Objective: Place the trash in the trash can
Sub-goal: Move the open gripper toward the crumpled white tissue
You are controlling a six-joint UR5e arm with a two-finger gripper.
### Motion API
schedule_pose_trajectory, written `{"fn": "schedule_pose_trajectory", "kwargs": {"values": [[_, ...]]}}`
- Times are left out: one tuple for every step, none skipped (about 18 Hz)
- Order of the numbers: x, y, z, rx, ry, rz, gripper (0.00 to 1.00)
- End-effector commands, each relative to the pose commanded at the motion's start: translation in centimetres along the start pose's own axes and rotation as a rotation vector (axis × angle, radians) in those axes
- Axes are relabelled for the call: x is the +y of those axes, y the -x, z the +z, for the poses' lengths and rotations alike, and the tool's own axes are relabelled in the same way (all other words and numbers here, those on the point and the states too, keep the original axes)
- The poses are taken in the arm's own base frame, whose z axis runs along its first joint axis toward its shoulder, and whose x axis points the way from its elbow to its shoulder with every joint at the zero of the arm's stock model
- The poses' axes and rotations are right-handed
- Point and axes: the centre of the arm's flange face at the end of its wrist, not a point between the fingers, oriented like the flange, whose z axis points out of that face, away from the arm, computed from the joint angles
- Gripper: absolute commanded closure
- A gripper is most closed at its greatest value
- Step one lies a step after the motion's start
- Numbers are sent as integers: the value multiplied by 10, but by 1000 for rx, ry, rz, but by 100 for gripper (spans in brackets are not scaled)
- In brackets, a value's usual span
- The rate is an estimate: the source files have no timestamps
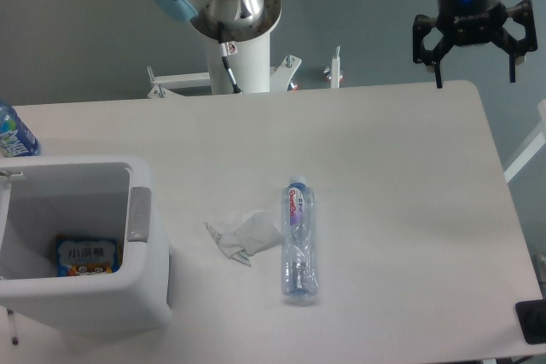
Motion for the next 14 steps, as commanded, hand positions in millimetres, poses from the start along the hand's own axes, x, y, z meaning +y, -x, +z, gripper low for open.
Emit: {"fn": "schedule_pose_trajectory", "kwargs": {"values": [[0, -1, 1, -2, 0, 3, 0], [-1, -1, 1, 0, -2, 1, 0], [-2, -1, 1, -2, -3, 3, 0], [-2, -1, 1, -1, -3, 4, 0], [-3, -3, 3, 5, -2, 3, 0], [-3, -4, 3, 6, -2, -2, 0], [-3, -5, 5, 10, -1, -2, 0], [-3, -6, 8, 15, 1, -2, 0], [-4, -7, 10, 13, -2, -2, 0], [-3, -10, 14, 16, -7, 3, 0], [-2, -17, 20, 15, -12, 4, 0], [0, -25, 26, 15, -12, 5, 0], [0, -31, 32, 13, -16, -6, 0], [-2, -40, 36, 18, -22, -18, 0]]}}
